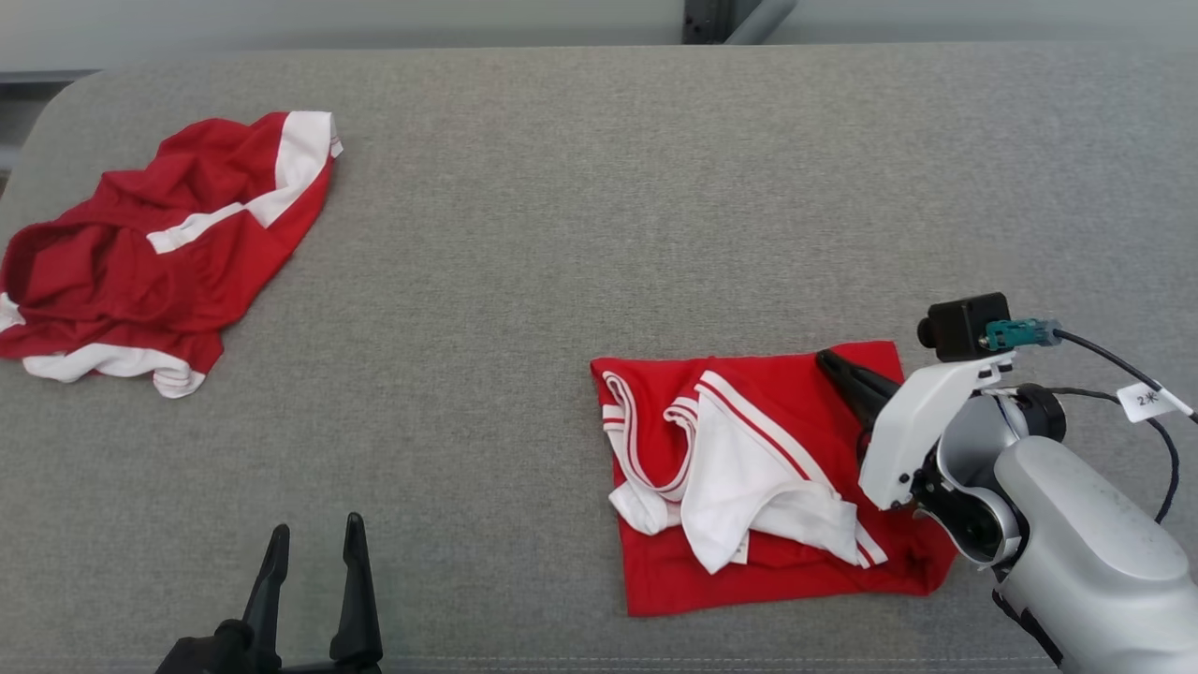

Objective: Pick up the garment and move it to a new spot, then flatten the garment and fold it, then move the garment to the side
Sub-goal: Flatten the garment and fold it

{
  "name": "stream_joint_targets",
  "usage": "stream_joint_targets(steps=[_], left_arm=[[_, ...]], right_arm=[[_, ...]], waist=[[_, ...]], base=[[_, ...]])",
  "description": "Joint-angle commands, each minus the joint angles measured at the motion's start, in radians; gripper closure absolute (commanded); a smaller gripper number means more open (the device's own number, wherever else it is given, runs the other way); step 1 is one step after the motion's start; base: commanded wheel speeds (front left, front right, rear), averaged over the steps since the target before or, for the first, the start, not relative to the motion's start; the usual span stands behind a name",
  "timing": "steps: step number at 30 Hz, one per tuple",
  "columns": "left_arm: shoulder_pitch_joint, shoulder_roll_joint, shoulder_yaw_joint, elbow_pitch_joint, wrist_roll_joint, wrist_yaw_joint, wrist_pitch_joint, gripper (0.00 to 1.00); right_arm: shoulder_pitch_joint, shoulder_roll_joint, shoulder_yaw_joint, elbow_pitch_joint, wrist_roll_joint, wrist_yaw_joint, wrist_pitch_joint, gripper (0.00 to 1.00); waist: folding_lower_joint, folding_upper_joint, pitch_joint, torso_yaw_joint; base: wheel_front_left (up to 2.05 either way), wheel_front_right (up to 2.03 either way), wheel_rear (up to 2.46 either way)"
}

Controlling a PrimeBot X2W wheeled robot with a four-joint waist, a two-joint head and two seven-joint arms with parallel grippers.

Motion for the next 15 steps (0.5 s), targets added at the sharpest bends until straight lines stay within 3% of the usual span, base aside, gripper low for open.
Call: stream_joint_targets(steps=[1, 15], left_arm=[[-0.015, 0.002, -0.003, 0.004, -0.012, 0.005, -0.003, 0.00], [0.009, 0.002, -0.004, 0.003, -0.026, 0.021, -0.003, 0.00]], right_arm=[[-0.024, -0.006, 0.028, 0.015, 0.026, 0.000, 0.009, 1.00], [-0.042, -0.107, 0.205, 0.026, 0.210, 0.000, 0.018, 1.00]], waist=[[0.0000, 0.0000, 0.025, 0.044], [0.0000, 0.0000, -0.005, 0.069]], base=[[0.00, 0.00, 0.00], [0.00, 0.00, 0.00]])
